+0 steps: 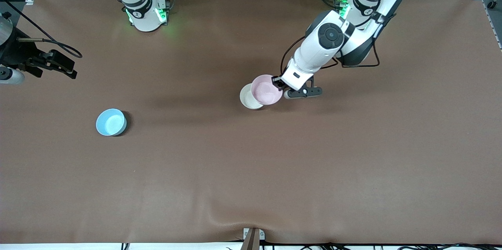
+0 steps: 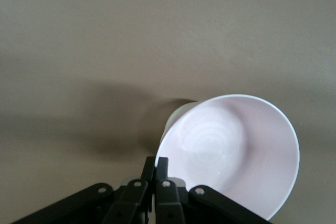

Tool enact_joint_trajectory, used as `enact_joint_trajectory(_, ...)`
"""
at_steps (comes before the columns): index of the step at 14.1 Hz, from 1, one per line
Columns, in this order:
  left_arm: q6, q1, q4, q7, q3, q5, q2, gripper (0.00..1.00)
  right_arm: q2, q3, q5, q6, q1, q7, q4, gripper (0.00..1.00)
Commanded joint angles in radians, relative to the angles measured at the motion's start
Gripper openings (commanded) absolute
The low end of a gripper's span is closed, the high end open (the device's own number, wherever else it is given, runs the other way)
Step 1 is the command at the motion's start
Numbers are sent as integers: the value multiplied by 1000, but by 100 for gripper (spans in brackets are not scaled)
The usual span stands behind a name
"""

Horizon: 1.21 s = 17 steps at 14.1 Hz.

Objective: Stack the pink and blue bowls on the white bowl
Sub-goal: 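Carry the pink bowl with the left gripper over the white bowl, then lower the pink bowl into the white bowl and open the left gripper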

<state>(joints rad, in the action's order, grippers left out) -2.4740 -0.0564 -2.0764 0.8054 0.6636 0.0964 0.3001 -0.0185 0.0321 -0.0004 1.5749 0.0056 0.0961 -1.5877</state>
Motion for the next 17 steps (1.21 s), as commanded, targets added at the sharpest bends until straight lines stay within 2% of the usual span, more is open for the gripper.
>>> enact_joint_trajectory(1, -31, -28, 19, 82, -2, -78, 46, 0, 5, 6, 14, -6, -12, -7, 9, 100)
enact_joint_trajectory(12, -100, -102, 39, 360, -9, -360, 186, 0, 8, 6, 14, -1, -12, -7, 8, 100)
enact_joint_trajectory(17, -100, -123, 72, 405, -19, -392, 226, 0, 6, 6, 14, -3, -12, -7, 8, 100)
